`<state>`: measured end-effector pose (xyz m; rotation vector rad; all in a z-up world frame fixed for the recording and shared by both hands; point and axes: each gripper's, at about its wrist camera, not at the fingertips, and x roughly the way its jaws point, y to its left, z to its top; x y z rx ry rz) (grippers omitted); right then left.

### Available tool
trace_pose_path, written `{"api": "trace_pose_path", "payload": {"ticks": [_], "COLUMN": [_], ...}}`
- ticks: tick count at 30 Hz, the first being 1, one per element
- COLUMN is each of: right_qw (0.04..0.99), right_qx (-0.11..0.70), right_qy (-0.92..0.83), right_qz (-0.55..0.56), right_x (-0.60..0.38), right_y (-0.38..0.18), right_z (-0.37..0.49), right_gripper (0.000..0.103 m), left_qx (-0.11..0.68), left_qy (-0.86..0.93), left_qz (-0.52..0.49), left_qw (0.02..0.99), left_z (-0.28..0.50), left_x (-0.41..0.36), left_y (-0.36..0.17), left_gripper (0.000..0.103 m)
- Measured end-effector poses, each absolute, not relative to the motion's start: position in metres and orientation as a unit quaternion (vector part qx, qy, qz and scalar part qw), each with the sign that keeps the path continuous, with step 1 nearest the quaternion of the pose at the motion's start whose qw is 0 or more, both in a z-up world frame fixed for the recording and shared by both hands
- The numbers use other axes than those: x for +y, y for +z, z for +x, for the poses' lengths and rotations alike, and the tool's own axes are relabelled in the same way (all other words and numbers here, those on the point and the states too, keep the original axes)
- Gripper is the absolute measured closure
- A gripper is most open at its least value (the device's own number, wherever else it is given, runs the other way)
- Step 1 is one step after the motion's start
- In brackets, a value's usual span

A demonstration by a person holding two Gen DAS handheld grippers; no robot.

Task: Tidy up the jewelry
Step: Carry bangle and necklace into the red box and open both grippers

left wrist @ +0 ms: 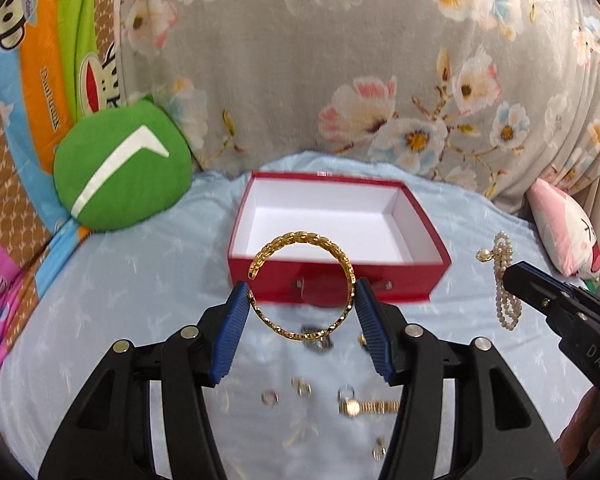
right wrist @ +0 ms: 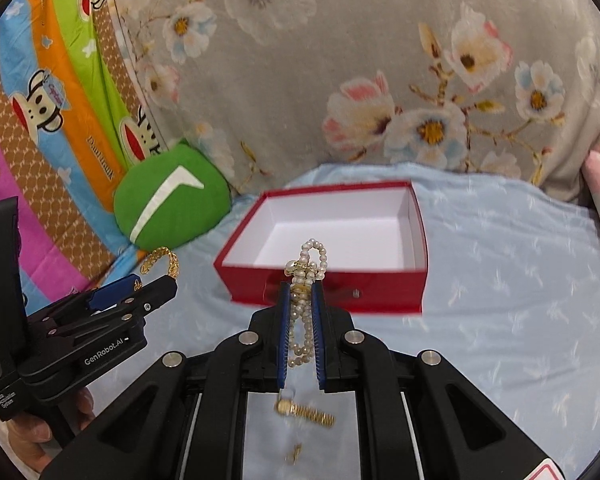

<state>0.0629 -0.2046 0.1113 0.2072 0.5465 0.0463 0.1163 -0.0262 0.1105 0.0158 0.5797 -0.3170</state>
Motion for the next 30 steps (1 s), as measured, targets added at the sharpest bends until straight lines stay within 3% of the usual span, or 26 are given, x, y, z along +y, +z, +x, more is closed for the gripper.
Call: {"api": "trace_pose_path", "payload": {"ticks": [9,18,30], "right_qw": [0.959,0.944,0.925], "right_qx": [0.262,0.311,0.358], "right_qy": [0.02,-0.007,-0.017], "right_qz": [0.107,0.115,0.126], "right_x": [-0.227,-0.253,-0.266], "right_y": [0.125,0.077,0.022], "right_z": [0.154,0.24,0.288], "right_gripper": [0.094,0.094,0.094], "left_qx": [0.265,0.305,0.35], "left_qy": [-0.147,-0.151,-0.14], "left_qz": [0.021,0.029,0.033], "left_qw": [0.953,0.94,0.925], "left_z": [0.207,0.294,0.343], "left_x": [-0.052,-0.087,-0.105], "left_y": [0.124,0.08,0.028], "left_gripper": [0.05,0.05,0.05]}}
